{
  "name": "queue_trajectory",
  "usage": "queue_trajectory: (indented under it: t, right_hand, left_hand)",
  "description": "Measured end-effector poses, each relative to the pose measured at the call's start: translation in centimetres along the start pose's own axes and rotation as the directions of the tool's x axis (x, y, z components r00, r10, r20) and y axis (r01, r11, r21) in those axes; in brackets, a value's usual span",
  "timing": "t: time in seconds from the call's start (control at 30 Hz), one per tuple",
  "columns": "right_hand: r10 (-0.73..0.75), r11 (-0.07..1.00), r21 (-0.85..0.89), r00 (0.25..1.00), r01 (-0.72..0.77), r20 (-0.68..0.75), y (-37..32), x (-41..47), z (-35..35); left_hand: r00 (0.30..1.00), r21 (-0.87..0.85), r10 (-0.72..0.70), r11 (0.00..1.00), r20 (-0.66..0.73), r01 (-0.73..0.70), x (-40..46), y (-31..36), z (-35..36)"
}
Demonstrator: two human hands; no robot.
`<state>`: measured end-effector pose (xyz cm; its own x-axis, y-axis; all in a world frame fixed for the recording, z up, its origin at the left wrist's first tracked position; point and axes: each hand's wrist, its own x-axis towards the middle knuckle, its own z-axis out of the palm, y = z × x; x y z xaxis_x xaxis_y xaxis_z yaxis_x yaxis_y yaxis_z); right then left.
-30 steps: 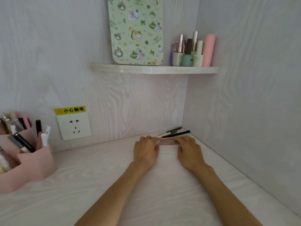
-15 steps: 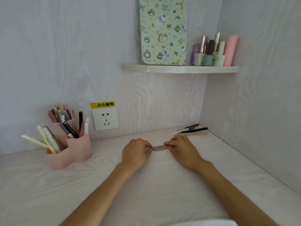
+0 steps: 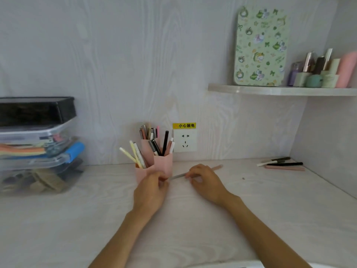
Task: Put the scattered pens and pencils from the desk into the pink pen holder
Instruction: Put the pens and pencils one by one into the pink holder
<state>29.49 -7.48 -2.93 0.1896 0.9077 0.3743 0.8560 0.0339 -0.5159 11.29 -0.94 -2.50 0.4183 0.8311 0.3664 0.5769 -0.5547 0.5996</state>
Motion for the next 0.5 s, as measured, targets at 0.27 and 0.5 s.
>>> queue_trajectory:
  t: [0.27,0.5]
  right_hand:
    - [0.054,0.976,-0.2,0.984,-0.087,-0.168,0.9,-0.5,0.2]
    - [0.244,0.893,-0.413,0.964,-0.181,0.105,0.4,0.2,-0.1]
  left_hand:
    - [0.968,-0.262,-0.036,0.964,-0.248,-0.032,-0.7,0.6,-1.6]
    - [0.864,-0.401,-0.016,0.89,-0.504,-0.217,0.4,1.4,-6.2]
